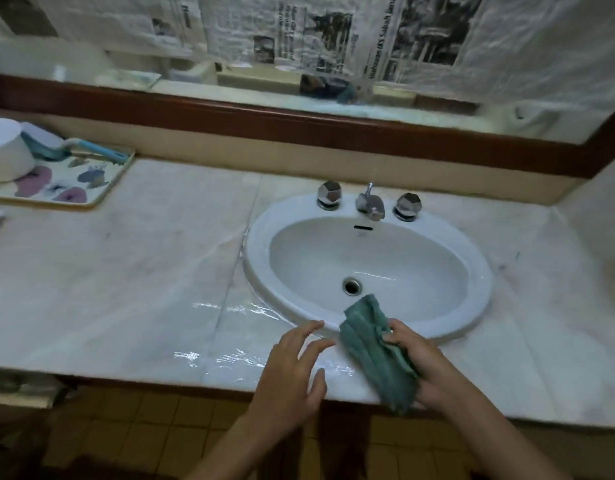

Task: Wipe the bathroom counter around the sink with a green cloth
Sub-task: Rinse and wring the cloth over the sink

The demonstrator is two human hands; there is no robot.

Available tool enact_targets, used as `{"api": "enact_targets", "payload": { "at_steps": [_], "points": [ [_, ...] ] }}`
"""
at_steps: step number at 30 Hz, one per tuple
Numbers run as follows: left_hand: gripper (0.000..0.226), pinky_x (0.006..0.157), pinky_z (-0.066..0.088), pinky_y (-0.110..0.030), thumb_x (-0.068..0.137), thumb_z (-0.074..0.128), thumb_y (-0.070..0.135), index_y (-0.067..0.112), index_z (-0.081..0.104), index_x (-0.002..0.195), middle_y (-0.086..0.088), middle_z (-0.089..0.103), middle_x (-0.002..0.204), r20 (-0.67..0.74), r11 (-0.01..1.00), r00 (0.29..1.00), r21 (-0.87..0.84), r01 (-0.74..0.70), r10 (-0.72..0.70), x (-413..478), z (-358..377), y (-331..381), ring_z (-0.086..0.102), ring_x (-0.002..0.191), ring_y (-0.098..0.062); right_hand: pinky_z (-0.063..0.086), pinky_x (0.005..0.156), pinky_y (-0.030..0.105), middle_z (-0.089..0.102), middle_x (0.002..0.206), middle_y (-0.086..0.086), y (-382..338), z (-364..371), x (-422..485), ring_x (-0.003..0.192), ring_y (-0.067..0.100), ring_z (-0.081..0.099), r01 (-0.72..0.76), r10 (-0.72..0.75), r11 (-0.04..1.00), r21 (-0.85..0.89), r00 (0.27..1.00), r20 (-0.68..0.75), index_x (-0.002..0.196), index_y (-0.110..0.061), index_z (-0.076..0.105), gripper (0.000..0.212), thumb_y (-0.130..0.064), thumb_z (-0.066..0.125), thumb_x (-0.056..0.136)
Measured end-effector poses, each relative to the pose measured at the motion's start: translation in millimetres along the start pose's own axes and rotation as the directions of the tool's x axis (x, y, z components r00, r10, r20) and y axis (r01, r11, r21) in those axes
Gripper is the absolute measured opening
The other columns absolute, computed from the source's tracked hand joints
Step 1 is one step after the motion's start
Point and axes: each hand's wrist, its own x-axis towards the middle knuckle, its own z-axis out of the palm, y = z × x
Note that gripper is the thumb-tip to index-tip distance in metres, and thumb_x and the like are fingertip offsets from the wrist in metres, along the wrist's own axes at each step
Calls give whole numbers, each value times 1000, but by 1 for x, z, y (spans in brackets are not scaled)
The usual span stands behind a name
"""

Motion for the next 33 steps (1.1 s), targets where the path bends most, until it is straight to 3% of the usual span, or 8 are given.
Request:
{"api": "enact_targets", "payload": {
  "at_steps": [4,8,11,17,21,24,28,33],
  "points": [
    [78,105,40,-43,69,68,25,21,42,142,-9,20,160,262,942,938,187,-280,227,50,13,12,23,146,-29,43,91,65,47,139,28,-33,-25,-9,121,55,45,-238,120,934,266,911,395,133,-19,52,45,-11,59,89],
    [97,104,34,-41,64,70,33,20,26,150,-14,14,161,399,802,838,316,-507,373,116,13,22,18,147,-33,46,78,44,48,134,26,-67,-37,-5,107,40,51,-297,181,948,116,800,571,140,-14,45,58,-9,55,83],
    [87,101,34,-43,68,70,37,16,32,144,-13,30,155,346,724,804,357,-590,484,163,21,32,32,142,-30,42,50,23,59,99,16,-105,-33,-1,62,17,52,-281,278,955,-94,740,613,106,-8,65,28,-9,59,79],
    [30,48,48,-31,78,52,19,12,57,107,-7,65,88,123,720,801,376,-584,586,239,22,53,64,69,-27,17,34,12,31,52,-7,-179,-17,10,39,1,24,-33,366,853,-521,750,551,74,-22,33,23,-17,51,88],
    [20,35,33,-25,65,68,19,7,61,79,-7,61,67,335,648,809,485,-588,484,265,15,55,57,47,-29,21,41,17,38,52,1,-209,-13,15,43,10,31,136,256,600,-788,901,351,75,-17,45,25,-8,68,82],
    [22,49,34,-29,74,66,23,6,63,88,-11,66,77,458,648,880,632,-424,128,283,16,74,65,64,-35,29,39,19,47,49,3,-209,-2,30,36,13,39,219,-31,318,-923,975,221,70,-10,49,26,-10,75,75],
    [25,64,45,-33,81,56,20,7,61,102,-11,60,92,425,674,887,710,-202,-182,299,25,90,63,87,-32,41,43,22,54,62,3,-202,3,58,51,20,59,233,-394,-64,-970,888,239,66,-15,46,21,-8,63,76],
    [12,56,42,-30,79,54,18,14,50,68,-4,52,74,489,852,798,521,57,-353,299,43,78,54,70,-26,34,51,26,49,73,0,-197,-9,63,80,28,59,197,-484,-368,-909,794,368,81,-17,59,7,-13,57,76]
  ]
}}
